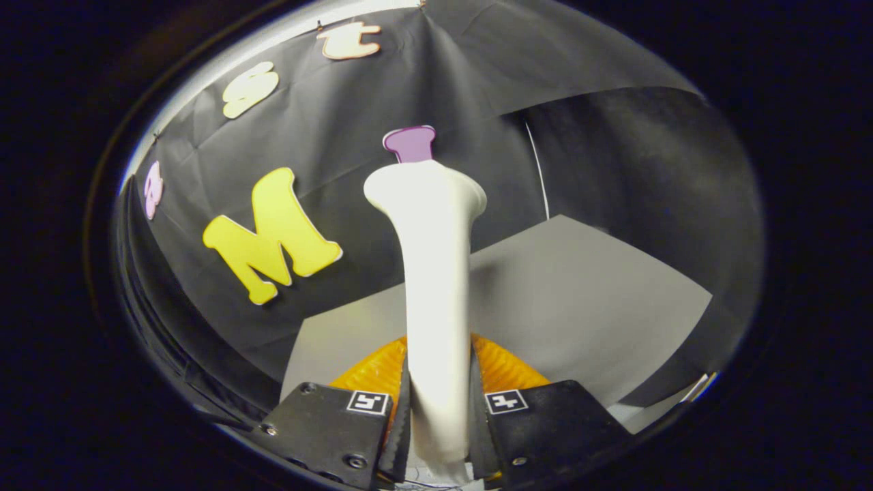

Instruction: Iron the clothes twice with a garment steamer, once on the left side and once on the right side.

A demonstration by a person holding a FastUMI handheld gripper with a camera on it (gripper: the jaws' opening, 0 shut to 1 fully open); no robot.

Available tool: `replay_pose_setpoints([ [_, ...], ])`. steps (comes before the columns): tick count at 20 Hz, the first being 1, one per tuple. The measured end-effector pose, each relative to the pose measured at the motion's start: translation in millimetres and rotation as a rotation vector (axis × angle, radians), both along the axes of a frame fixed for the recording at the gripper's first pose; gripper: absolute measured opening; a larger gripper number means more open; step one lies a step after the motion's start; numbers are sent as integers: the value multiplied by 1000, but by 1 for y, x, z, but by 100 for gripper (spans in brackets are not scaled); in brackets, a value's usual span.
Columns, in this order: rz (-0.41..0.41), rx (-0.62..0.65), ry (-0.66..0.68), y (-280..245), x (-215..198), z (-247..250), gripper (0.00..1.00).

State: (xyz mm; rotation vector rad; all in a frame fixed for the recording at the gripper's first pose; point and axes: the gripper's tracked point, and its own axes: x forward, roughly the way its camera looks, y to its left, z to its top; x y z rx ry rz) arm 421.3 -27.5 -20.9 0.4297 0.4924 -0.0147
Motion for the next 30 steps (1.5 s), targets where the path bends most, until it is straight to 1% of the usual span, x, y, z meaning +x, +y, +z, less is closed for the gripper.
replay_pose_setpoints([
  [2,0,58,-35,-3,-19,17,38],
  [3,0,74,-50,4,-22,19,38],
  [6,18,68,-98,25,-37,28,37],
  [11,56,104,-215,53,-71,67,37],
  [16,110,132,-293,87,-108,102,37],
  [22,222,166,-377,146,-160,137,37],
  [27,278,133,-474,201,-206,165,36],
  [30,280,130,-533,229,-231,180,36],
])
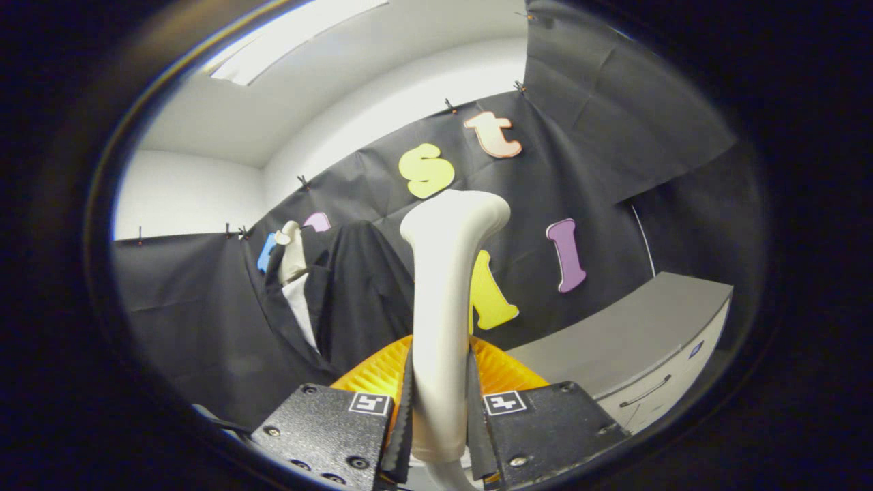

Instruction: Iron the clothes twice with a garment steamer, once on the left side and once on the right side.

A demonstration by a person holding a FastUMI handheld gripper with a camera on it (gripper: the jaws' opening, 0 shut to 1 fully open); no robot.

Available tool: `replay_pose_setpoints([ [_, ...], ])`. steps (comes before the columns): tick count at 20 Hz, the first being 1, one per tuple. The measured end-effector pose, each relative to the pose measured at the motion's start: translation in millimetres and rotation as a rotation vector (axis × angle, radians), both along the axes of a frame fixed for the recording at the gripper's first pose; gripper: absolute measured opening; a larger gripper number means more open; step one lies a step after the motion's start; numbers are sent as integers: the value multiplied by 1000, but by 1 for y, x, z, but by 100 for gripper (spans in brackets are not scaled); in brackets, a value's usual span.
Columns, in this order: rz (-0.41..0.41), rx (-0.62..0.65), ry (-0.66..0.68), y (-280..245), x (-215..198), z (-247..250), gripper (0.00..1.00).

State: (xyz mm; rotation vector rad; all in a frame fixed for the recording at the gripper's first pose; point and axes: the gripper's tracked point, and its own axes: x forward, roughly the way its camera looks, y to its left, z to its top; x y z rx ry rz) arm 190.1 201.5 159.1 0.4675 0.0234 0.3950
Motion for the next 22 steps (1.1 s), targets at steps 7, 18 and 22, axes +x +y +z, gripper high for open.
replay_pose_setpoints([
  [7,72,-28,-82,66,-21,34,36],
  [18,236,-140,-214,166,-1,70,36],
  [22,259,-158,-220,191,11,71,36],
])
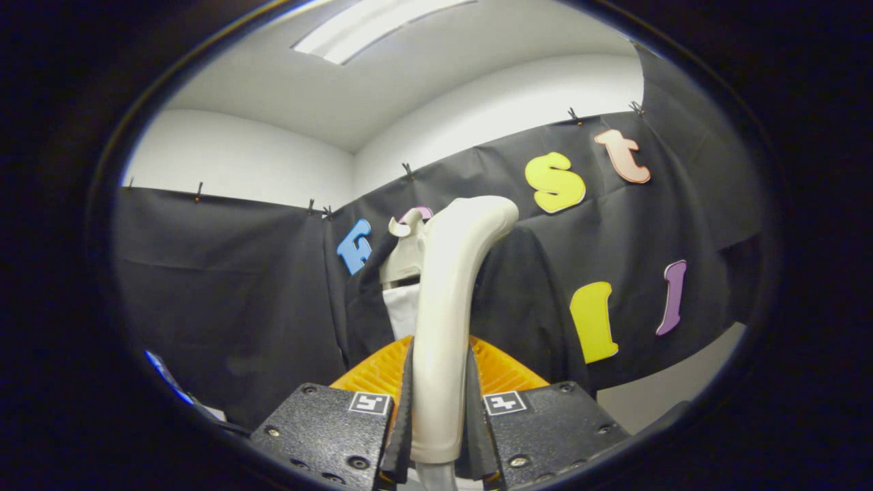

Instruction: Iron the clothes twice with a garment steamer, once on the left side and once on the right side.

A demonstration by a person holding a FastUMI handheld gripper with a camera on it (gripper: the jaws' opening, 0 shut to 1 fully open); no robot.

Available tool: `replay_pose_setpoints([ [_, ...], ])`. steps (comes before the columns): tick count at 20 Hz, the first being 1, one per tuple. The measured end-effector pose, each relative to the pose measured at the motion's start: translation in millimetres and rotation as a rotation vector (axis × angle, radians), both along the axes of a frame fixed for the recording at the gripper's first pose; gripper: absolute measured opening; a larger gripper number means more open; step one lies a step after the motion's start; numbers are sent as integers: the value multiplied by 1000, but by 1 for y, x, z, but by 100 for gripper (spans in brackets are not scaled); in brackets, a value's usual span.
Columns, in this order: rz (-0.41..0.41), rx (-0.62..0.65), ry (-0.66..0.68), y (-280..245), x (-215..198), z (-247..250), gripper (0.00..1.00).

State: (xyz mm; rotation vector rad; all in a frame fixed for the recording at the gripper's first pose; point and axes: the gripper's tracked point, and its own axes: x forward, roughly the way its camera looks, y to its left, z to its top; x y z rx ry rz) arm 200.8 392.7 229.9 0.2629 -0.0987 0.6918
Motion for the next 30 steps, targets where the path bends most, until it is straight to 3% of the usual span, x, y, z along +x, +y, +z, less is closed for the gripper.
replay_pose_setpoints([
  [13,-49,-69,97,4,11,-58,36],
  [30,-42,-154,243,8,-3,-144,37],
])
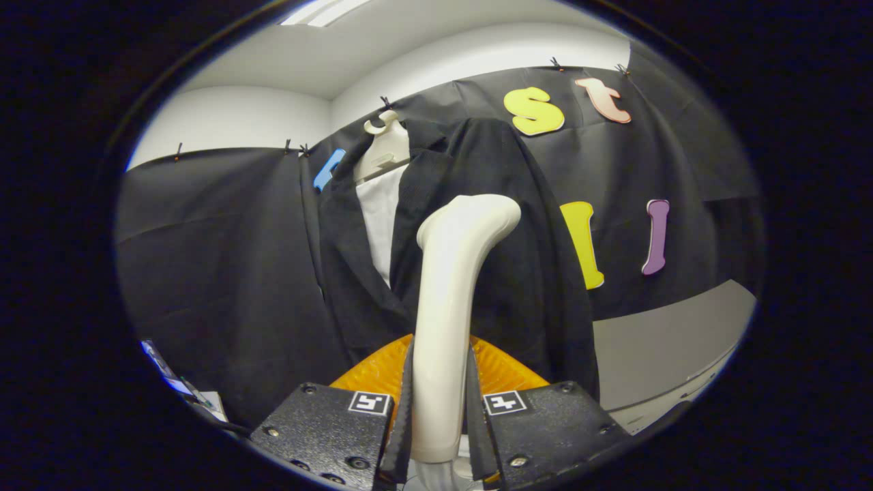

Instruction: Iron the clothes twice with a garment steamer, once on the left side and once on the right side.

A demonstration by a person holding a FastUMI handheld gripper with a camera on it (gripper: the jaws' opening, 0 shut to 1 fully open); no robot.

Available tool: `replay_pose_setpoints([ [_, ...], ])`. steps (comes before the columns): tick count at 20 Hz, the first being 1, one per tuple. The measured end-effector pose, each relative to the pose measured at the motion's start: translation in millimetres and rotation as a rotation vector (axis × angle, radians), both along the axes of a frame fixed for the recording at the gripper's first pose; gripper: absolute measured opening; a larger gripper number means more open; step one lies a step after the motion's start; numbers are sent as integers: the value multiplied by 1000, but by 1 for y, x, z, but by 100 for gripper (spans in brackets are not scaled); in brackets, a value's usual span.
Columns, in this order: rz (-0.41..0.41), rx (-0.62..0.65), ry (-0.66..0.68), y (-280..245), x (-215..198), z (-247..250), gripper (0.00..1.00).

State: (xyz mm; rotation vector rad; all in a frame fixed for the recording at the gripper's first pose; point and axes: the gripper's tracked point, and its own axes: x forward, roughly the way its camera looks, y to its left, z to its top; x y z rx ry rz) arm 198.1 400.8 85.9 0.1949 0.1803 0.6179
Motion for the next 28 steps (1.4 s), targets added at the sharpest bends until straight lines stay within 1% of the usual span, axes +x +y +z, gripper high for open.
replay_pose_setpoints([
  [28,-1,-139,265,-17,-38,-150,37],
])
